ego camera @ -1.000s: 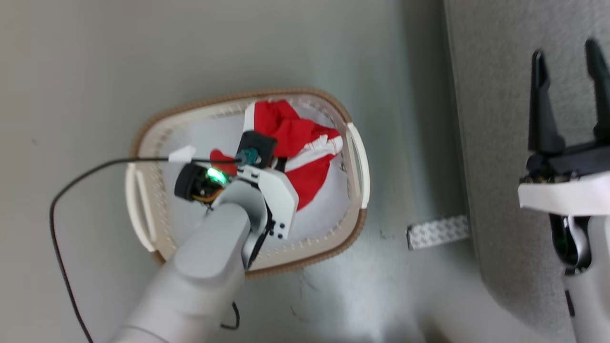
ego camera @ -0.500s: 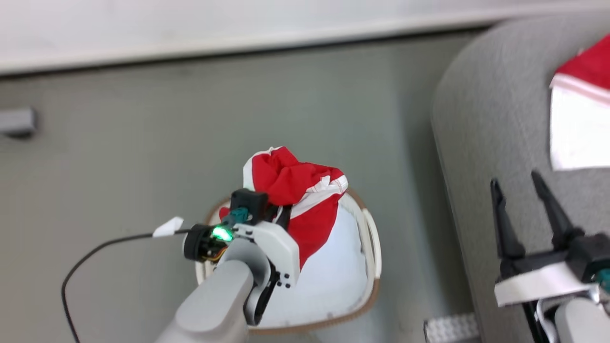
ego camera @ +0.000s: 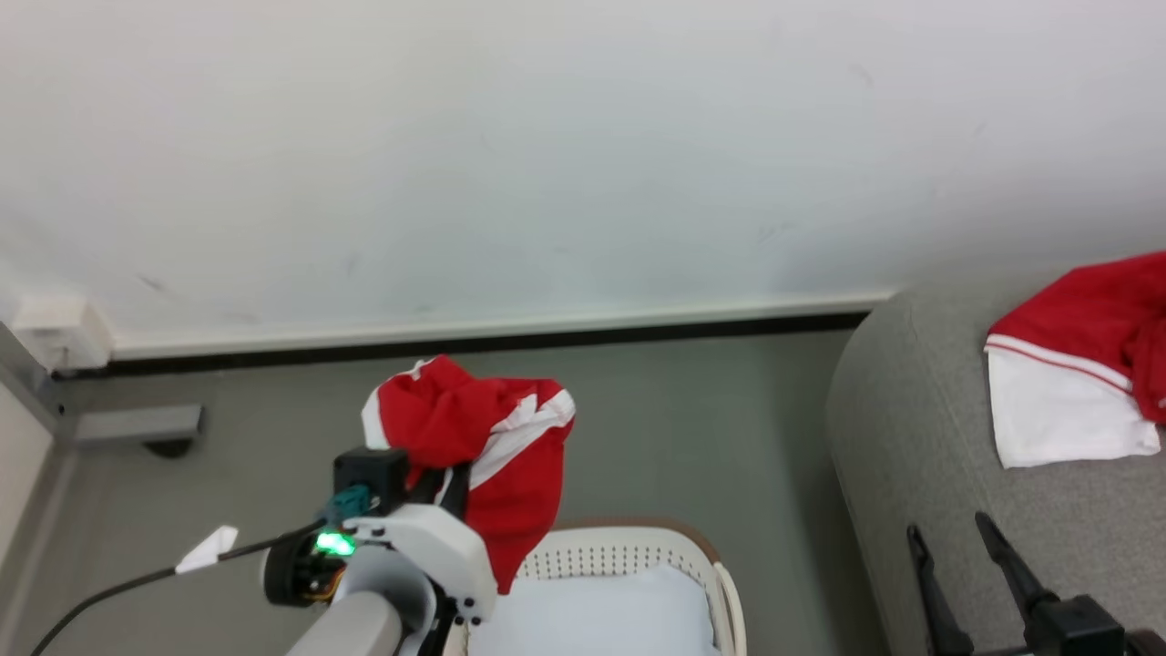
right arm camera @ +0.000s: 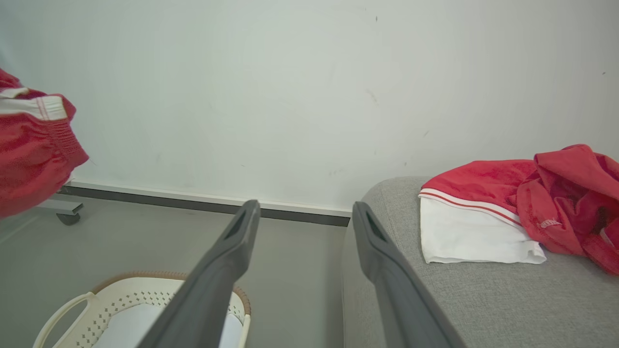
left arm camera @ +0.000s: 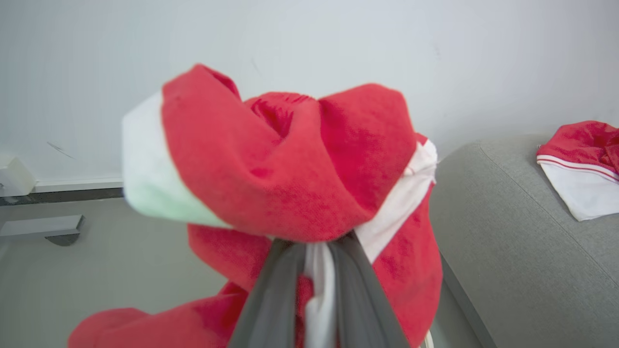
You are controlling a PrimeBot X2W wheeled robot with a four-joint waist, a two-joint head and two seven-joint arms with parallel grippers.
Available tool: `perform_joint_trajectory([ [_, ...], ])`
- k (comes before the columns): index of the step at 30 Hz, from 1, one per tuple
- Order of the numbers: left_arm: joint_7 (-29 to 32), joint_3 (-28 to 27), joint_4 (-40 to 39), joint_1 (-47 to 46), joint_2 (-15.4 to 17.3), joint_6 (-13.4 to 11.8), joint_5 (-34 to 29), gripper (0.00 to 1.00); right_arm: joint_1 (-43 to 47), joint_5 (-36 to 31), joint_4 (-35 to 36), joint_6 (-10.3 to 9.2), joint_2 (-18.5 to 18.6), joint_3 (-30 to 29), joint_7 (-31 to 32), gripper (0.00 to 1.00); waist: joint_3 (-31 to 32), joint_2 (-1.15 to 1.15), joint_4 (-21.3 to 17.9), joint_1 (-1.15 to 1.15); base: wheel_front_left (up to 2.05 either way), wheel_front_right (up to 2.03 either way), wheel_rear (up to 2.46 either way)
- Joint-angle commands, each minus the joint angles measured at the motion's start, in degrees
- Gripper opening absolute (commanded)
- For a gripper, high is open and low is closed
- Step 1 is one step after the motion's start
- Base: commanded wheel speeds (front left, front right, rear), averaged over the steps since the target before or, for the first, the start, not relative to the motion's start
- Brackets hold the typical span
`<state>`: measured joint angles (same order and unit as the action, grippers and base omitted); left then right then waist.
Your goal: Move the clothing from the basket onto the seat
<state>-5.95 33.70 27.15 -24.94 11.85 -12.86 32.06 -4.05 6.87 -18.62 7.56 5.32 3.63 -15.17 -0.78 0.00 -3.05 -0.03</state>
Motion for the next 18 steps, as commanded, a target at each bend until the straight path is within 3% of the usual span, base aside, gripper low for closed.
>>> perform_joint_trajectory([
  [1,0.29,-0.53,-1.66,2.0,1.23,-0.73,0.42,0.0,1.59,-0.32,-0.42,-0.15,-0.27,0.0,0.04,1.0,3.47,0.0,0.71,0.03,0.0,0.0,0.0],
  [10,3.63,-1.88,-12.12,9.06,6.5,-4.31,1.29,0.0,4.6,-0.66,-1.05,-0.15,-1.31,0.34,0.04,1.0,6.33,0.0,0.61,0.03,0.0,0.0,0.0],
  [18,5.74,-1.75,-17.9,10.86,8.24,-6.34,0.77,0.0,3.78,-0.24,-0.1,-0.15,-1.65,0.9,0.05,1.0,6.46,0.0,0.78,0.03,0.0,0.0,0.0],
])
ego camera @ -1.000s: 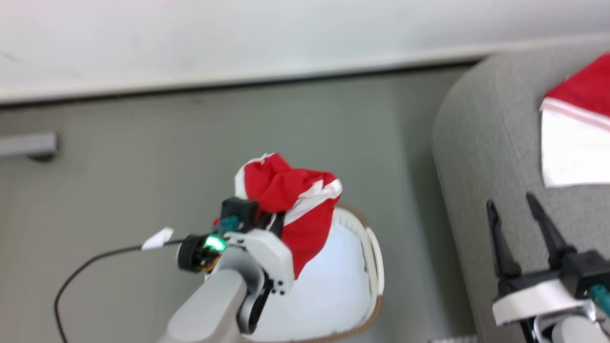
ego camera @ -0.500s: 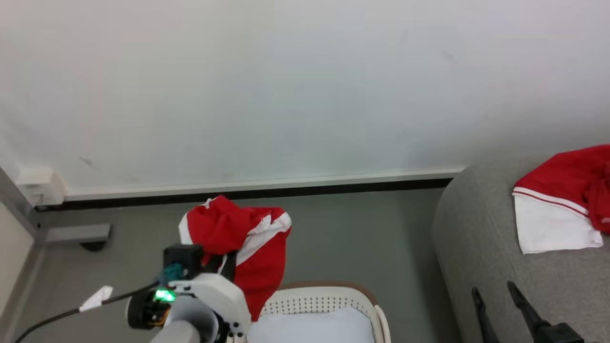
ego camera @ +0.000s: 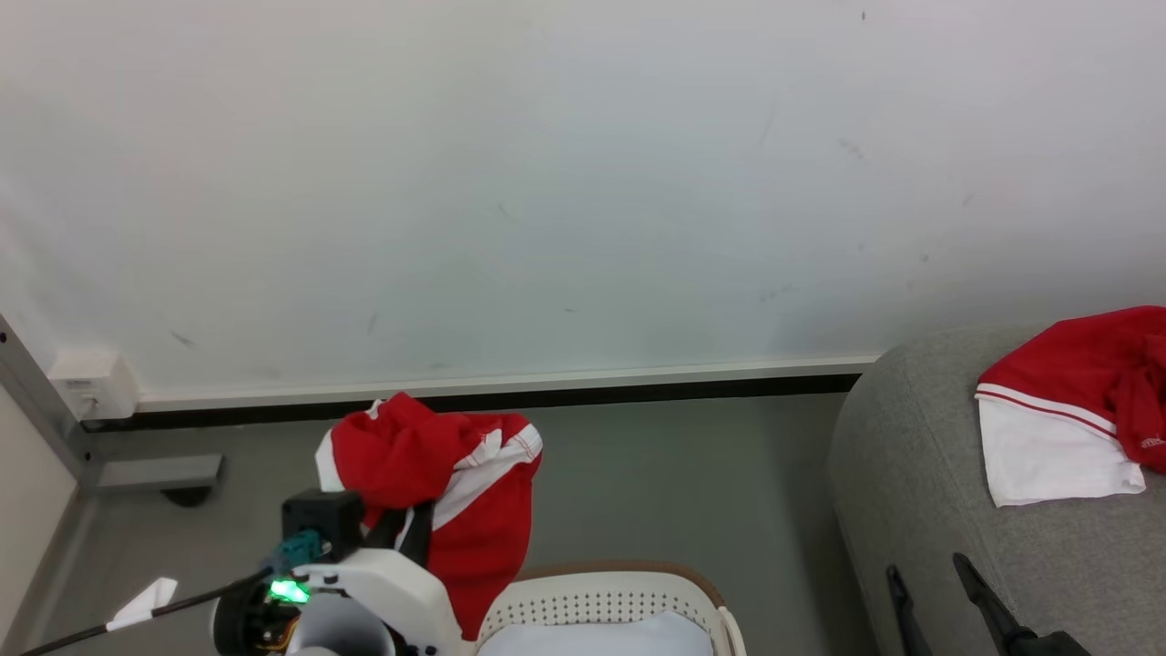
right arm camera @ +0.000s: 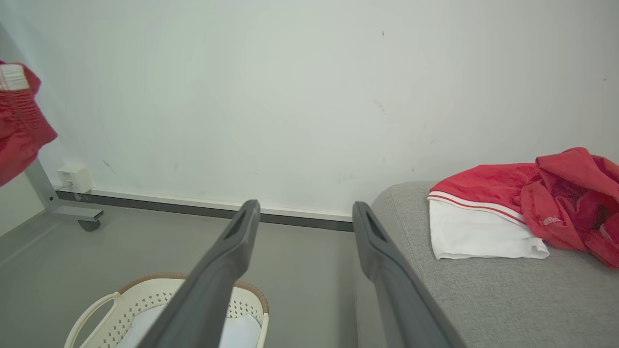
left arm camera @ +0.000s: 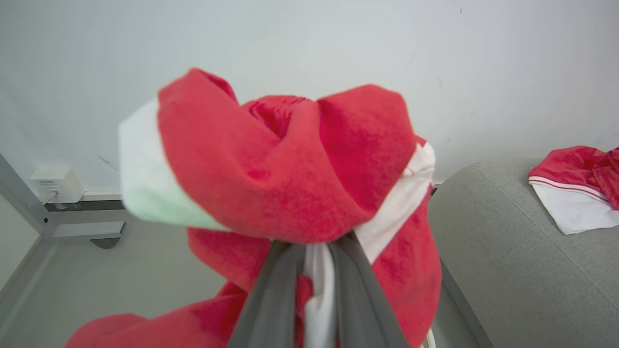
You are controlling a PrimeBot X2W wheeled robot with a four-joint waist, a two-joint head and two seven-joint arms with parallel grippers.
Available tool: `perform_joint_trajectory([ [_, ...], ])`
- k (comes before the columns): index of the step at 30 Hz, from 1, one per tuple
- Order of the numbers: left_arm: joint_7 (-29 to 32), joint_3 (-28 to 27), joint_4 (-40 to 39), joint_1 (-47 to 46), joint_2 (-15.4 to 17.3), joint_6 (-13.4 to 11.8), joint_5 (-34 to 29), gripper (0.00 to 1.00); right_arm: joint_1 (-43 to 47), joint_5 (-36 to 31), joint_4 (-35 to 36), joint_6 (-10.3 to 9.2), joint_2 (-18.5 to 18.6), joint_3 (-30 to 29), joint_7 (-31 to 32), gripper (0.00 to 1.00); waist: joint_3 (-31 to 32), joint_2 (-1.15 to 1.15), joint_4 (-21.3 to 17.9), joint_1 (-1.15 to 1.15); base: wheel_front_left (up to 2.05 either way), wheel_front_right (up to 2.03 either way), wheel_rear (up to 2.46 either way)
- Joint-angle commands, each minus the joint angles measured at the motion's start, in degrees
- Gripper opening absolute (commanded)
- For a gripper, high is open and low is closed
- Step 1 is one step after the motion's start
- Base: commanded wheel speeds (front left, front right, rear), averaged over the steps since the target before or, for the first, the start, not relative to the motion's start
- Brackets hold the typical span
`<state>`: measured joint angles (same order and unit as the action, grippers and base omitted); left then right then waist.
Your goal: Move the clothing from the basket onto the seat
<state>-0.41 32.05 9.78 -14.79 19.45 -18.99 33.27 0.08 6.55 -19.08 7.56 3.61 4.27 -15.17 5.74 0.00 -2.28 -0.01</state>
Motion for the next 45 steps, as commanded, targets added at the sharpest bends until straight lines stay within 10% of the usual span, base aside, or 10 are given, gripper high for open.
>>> perform_joint_trajectory([
  [1,0.26,-0.04,-0.99,0.79,0.73,-0.29,-0.52,0.0,-0.63,0.4,0.72,-0.14,0.28,0.76,0.21,1.0,-0.14,0.0,0.04,0.01,0.0,0.0,0.0],
  [18,2.63,2.66,-5.29,-2.09,-0.06,-0.47,-1.97,0.0,-17.85,18.84,9.34,-0.14,16.61,36.39,9.1,1.0,-1.95,0.0,2.04,0.01,0.0,0.0,0.0],
  [26,3.55,5.53,-4.87,-3.89,-1.7,0.94,-2.86,0.0,-28.94,23.77,-0.58,-0.15,11.29,53.0,5.52,1.0,-2.45,0.0,3.32,0.01,0.0,0.0,0.0],
  [36,4.55,9.12,-4.66,-5.75,-4.69,2.73,-2.74,0.0,-36.39,28.15,-17.17,-0.15,1.48,60.0,0.76,1.0,-2.49,0.0,5.49,0.01,0.0,0.0,0.0],
  [37,4.59,9.37,-4.55,-5.9,-4.91,2.85,-2.78,0.0,-36.77,28.58,-18.22,-0.15,0.92,60.3,0.55,0.9,-2.44,0.0,5.69,0.01,0.0,0.0,0.0],
  [39,4.65,9.77,-4.34,-6.05,-5.23,2.97,-2.79,0.0,-37.47,29.45,-19.58,-0.14,0.17,60.65,0.29,0.03,-2.36,0.0,6.04,0.01,0.0,0.0,0.0],
  [45,4.34,9.94,-3.95,-6.14,-5.19,2.92,-2.57,0.0,-38.52,30.82,-19.2,-0.15,-0.63,59.78,-0.08,0.0,-2.47,0.0,6.36,0.01,0.0,0.0,0.0],
])
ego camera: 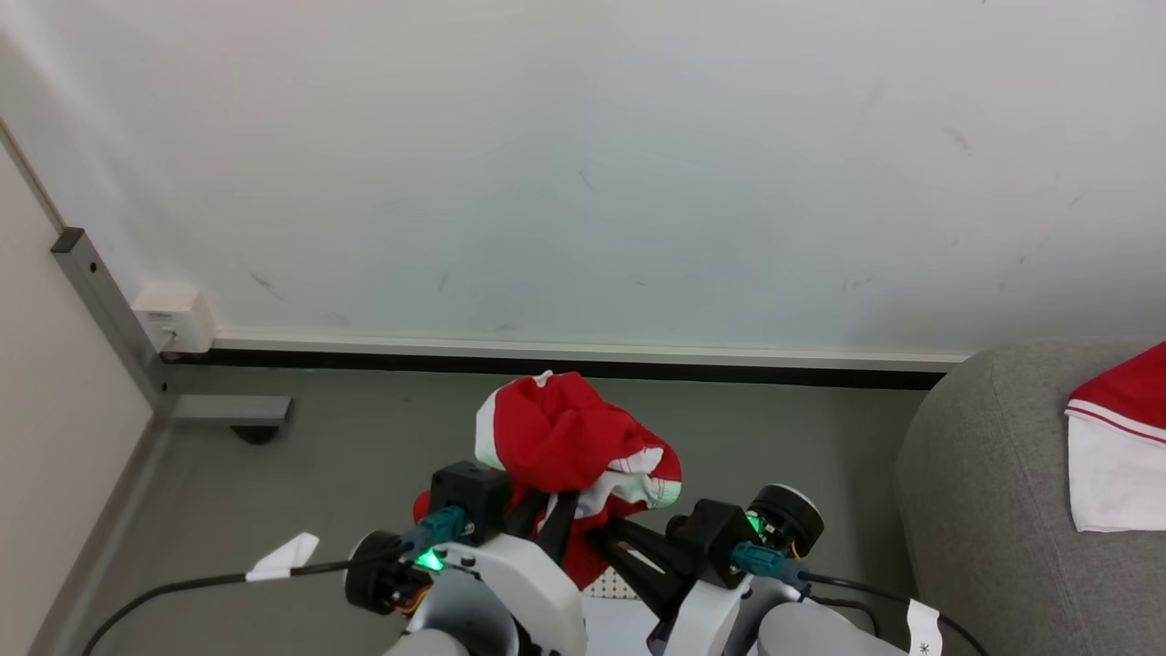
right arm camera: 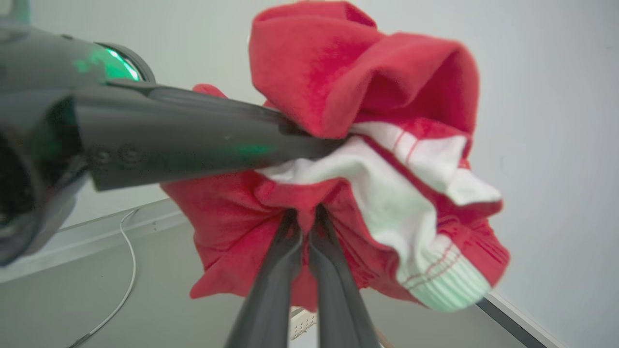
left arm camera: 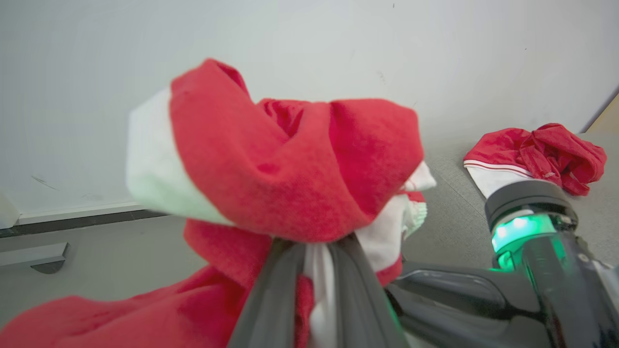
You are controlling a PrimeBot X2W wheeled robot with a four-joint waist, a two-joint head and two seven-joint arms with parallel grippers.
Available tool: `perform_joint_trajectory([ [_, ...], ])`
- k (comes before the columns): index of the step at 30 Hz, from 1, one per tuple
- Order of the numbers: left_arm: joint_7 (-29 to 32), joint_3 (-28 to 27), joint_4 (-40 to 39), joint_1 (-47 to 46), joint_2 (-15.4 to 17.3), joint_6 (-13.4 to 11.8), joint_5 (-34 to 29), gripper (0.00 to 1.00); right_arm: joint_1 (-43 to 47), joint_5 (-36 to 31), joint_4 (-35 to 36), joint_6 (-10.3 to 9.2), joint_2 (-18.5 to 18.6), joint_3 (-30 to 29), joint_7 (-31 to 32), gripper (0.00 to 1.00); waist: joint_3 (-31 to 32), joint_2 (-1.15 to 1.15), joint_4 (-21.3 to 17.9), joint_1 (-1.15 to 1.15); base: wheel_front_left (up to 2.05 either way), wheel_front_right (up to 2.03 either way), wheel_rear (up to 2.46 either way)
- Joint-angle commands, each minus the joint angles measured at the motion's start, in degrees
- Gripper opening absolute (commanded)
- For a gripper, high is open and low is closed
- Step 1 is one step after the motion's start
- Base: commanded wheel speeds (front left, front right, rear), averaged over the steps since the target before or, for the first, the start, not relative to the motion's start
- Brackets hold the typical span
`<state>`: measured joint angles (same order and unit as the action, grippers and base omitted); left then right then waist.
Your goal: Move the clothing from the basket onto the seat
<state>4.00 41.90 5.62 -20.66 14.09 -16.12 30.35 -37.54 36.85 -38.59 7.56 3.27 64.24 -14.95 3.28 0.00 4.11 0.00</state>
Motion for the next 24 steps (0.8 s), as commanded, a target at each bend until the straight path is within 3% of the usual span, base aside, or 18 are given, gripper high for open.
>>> perform_joint_trajectory([
  [1,-0.16,0.0,0.28,-0.21,0.26,0.01,0.43,0.0,-0.82,0.51,0.64,-0.14,-0.33,-0.34,-0.31,0.0,-0.02,0.0,-0.07,0.0,0.0,0.0,0.0],
  [22,-1.43,-0.62,0.78,-0.64,0.74,-1.06,0.78,0.0,0.36,-0.65,1.35,-0.15,-0.3,-3.14,-0.34,0.0,-0.71,0.0,-1.85,0.0,0.0,0.0,0.0],
  [23,-1.57,-0.55,0.78,-0.74,0.77,-1.19,0.55,0.27,0.45,-0.7,1.33,-0.15,-0.27,-3.17,-0.34,0.0,-0.73,0.0,-1.89,0.0,0.0,0.0,0.0],
  [24,-1.72,-0.48,0.73,-0.82,0.84,-1.25,0.25,0.66,0.52,-0.66,1.3,-0.15,-0.15,-3.23,-0.33,0.0,-0.76,0.0,-1.95,0.0,0.0,0.0,0.0],
])
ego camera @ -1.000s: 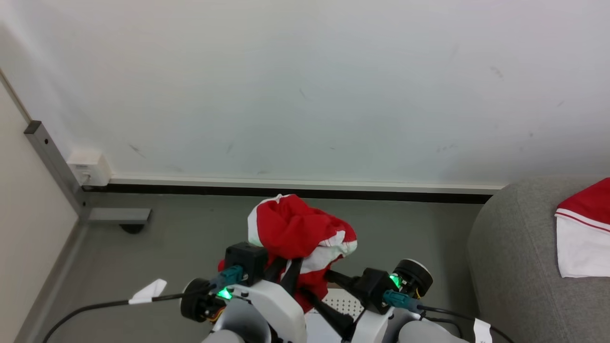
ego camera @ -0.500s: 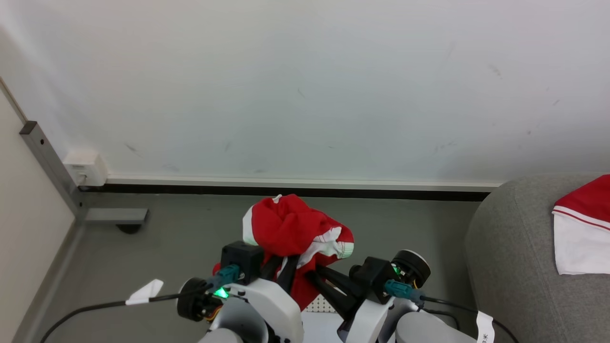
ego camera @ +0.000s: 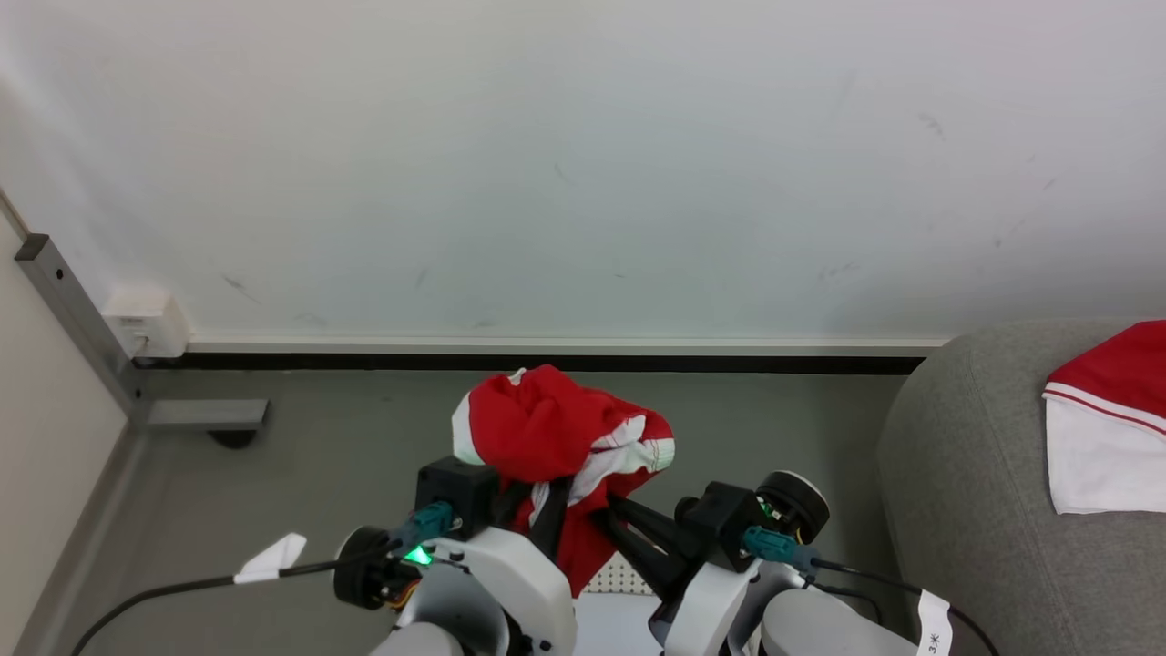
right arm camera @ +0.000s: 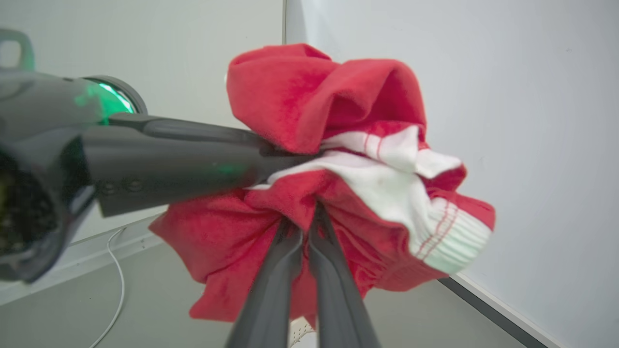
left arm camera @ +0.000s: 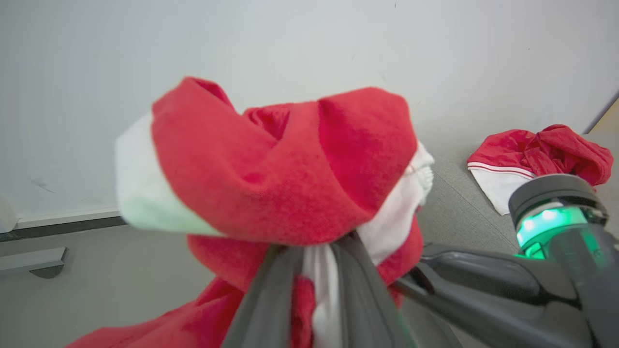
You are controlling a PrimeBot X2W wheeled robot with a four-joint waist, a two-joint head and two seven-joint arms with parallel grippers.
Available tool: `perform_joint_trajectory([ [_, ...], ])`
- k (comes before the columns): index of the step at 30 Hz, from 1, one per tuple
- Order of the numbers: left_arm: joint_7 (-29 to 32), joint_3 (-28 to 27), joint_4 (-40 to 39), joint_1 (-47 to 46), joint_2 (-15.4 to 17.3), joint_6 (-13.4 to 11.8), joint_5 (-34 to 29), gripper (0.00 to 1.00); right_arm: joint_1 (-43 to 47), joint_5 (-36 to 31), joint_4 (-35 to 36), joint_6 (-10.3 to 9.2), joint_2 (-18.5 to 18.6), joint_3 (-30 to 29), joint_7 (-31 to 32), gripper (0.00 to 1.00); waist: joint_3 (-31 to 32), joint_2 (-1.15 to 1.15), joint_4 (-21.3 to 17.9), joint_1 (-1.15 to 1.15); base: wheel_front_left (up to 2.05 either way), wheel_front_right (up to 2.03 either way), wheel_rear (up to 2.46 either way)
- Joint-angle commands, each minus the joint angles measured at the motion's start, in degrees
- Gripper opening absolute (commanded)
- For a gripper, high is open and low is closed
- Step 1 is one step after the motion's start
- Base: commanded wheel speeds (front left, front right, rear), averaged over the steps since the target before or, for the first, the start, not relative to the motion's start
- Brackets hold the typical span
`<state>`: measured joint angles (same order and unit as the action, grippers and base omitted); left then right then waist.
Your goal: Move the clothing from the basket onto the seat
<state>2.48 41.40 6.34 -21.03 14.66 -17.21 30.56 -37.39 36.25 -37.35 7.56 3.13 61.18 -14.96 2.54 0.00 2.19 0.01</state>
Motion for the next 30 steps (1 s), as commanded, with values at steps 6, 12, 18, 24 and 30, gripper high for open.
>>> perform_joint_trajectory([
  [6,-0.78,-0.25,0.11,-0.27,0.36,-0.53,0.19,1.0,0.66,-0.53,0.37,-0.14,0.96,-2.15,-0.32,0.0,-0.1,0.0,-0.61,-0.01,0.0,0.0,0.0],
  [12,-1.23,-0.68,-0.22,0.22,0.86,-0.9,0.52,1.0,0.63,-1.38,0.94,-0.14,2.64,-3.63,-0.3,0.0,-0.32,0.0,-3.03,-0.01,0.0,0.0,0.0],
  [18,-1.4,-0.9,-0.53,0.55,0.95,-1.2,0.98,1.0,0.67,-1.94,2.12,-0.14,4.16,-4.72,-0.28,0.0,-0.88,0.0,-7.51,-0.01,0.0,0.0,0.0],
  [24,-1.38,-0.94,-1.06,0.26,1.35,-1.38,0.99,1.0,1.01,-2.23,4.84,-0.14,7.82,-7.42,-0.27,0.0,-2.38,0.0,-14.34,-0.01,0.0,0.0,0.0],
  [30,-1.59,-0.64,-1.51,-0.25,1.42,-1.52,0.55,1.0,2.33,-3.42,7.8,-0.15,12.23,-12.6,-0.28,0.0,-3.93,0.0,-20.7,-0.01,0.0,0.0,0.0],
])
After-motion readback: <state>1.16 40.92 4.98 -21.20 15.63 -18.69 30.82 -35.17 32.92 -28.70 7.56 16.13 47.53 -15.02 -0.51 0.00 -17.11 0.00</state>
